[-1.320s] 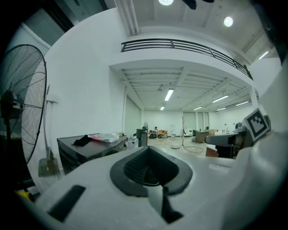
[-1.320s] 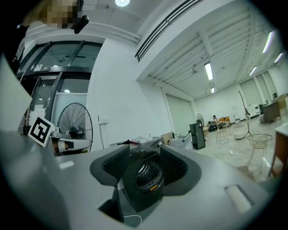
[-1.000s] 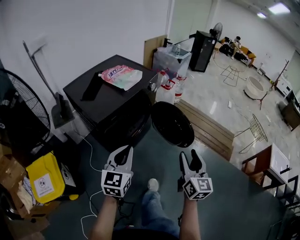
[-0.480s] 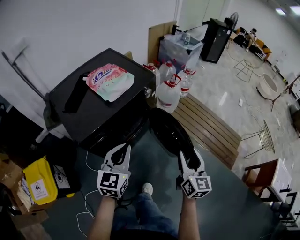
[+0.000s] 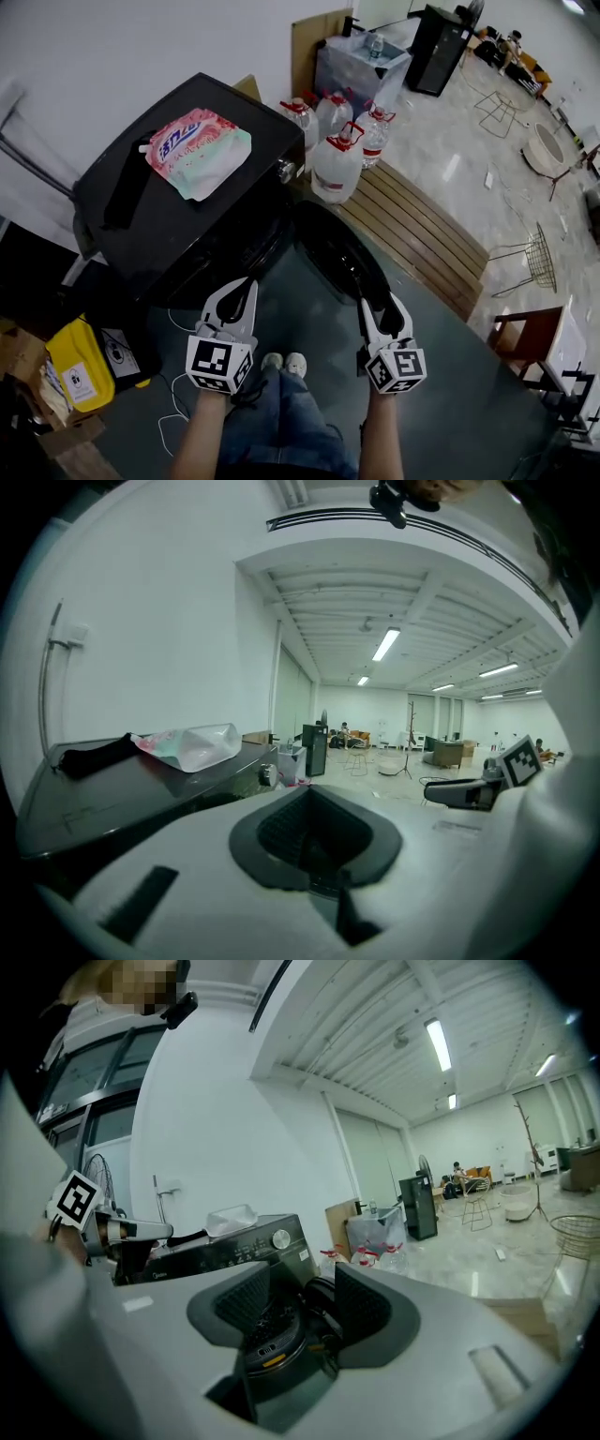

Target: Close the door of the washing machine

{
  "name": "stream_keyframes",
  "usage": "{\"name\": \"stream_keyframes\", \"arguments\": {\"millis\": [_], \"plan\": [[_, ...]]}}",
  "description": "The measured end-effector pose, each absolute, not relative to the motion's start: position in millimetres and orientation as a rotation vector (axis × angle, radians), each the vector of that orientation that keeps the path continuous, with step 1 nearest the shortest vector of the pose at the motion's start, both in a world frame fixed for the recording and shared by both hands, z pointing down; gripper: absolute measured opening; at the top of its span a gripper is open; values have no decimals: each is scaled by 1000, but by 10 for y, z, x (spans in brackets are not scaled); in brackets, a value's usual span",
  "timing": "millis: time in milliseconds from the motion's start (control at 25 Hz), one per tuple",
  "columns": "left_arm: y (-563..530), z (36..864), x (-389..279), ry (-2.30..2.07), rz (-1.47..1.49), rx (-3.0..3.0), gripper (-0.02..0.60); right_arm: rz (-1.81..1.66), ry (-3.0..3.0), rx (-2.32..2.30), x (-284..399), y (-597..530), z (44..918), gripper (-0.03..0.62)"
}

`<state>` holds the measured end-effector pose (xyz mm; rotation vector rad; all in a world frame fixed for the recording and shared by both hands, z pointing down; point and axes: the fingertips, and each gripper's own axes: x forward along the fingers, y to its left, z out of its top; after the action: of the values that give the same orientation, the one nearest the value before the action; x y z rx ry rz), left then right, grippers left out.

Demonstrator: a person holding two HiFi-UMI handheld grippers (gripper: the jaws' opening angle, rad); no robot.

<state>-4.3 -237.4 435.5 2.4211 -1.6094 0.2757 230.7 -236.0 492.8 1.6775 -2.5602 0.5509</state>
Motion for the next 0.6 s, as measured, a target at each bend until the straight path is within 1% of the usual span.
{"name": "stream_keyframes", "arguments": {"millis": [160,600], "plan": [[-2478,4625,147,-1519,316,2450,8,569,-2490,1694,2517,-2411,5250,212],[-2557,5546,582,-1329,375,2464,8,574,-2333,1626,3051,-2522,6494,212]]}}
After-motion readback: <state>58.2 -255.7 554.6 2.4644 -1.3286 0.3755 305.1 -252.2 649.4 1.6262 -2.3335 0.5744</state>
